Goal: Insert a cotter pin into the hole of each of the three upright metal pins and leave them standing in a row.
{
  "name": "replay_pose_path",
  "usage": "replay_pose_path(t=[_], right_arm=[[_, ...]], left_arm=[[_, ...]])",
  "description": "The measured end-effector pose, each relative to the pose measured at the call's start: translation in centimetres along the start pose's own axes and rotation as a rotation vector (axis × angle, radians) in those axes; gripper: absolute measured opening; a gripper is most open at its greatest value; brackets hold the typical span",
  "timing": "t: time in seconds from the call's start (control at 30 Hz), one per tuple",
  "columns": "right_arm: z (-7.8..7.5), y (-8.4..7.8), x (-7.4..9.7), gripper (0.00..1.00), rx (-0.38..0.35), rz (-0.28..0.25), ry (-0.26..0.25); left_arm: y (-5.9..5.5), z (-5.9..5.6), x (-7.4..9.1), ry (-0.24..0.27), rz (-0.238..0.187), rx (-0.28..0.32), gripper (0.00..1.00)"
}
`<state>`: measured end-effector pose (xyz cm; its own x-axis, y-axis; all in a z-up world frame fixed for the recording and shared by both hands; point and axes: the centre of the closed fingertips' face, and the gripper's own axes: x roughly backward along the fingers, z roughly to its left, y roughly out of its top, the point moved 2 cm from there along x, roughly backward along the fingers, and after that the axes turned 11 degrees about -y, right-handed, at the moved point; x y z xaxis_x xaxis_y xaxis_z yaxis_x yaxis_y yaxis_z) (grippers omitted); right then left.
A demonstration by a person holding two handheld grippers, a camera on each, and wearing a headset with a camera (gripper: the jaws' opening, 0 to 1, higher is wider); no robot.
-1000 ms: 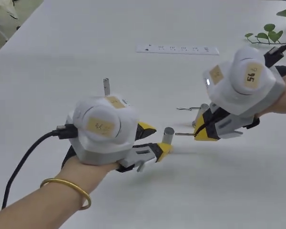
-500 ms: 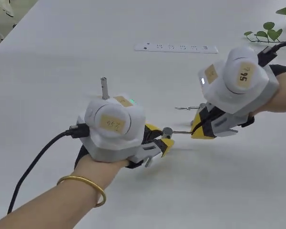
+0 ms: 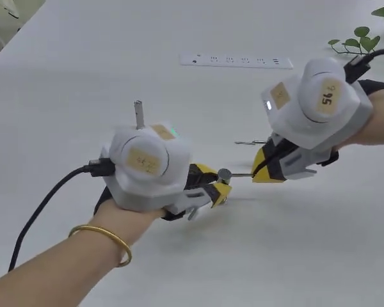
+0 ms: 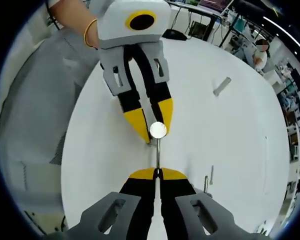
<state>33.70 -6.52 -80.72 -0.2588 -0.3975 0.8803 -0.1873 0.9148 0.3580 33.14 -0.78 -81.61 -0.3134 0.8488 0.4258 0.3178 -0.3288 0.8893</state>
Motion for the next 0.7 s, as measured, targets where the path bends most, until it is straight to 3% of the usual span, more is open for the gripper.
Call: replay_pose_path(t=[0.43, 0.7], right_arm=[[0.2, 1.3, -0.2, 0.03, 0.002, -0.033, 0.012], [0.3, 2.4, -0.4, 0.03, -0.002, -0.054, 0.017]], left_arm=[[-0.1, 0.1, -0.1, -0.041, -0.017, 0.013, 0.12], [-0.2, 0.0, -0.2, -0.052, -0.035, 0.068, 0.12]])
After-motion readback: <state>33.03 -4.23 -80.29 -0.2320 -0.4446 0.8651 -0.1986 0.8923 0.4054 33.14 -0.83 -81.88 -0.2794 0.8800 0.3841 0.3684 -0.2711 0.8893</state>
